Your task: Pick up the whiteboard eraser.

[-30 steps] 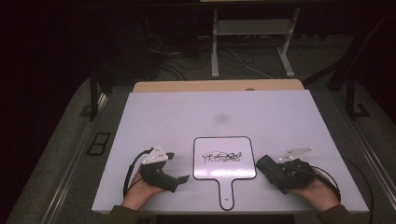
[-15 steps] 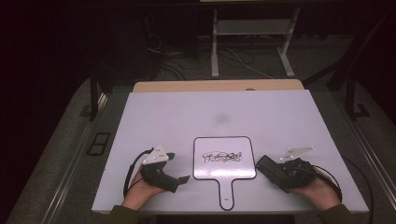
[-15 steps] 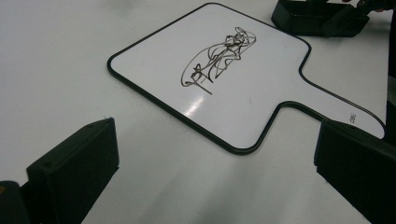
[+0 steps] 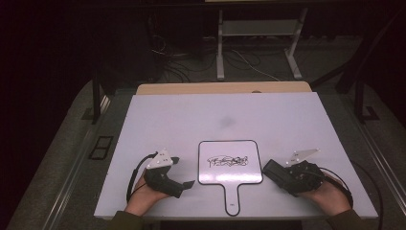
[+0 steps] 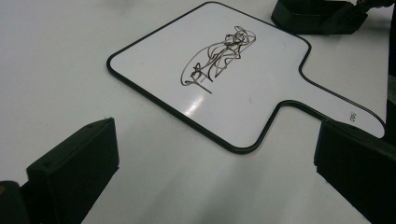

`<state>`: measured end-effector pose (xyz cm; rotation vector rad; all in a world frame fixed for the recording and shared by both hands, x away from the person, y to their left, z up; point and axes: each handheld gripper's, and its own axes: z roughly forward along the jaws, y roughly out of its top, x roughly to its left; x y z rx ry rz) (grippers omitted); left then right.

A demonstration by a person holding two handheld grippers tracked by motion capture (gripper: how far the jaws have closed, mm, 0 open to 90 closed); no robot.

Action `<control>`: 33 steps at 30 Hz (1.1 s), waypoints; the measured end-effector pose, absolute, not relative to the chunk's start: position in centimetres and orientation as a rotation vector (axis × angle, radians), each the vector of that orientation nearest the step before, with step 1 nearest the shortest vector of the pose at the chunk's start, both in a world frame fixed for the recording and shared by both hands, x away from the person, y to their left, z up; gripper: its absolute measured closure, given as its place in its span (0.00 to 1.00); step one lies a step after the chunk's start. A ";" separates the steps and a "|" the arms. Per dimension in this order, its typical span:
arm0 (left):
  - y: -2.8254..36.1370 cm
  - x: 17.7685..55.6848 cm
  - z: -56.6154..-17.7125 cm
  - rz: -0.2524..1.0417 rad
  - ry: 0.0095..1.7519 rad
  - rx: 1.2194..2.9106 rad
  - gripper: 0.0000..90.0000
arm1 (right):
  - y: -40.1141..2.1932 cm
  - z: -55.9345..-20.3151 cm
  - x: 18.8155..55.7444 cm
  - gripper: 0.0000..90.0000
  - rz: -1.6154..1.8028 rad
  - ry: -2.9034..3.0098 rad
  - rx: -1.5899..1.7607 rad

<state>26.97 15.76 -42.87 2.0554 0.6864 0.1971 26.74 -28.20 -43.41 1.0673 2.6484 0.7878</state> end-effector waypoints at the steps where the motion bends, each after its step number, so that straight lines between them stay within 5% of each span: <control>1: 15.8 27.0 -42.9 0.197 0.686 2.056 0.00 | -28.2 -43.4 26.8 0.42 0.780 2.656 1.061; 33: 15.5 27.0 -43.0 0.189 0.673 2.071 0.00 | -29.1 -41.6 28.5 0.43 0.894 2.643 1.046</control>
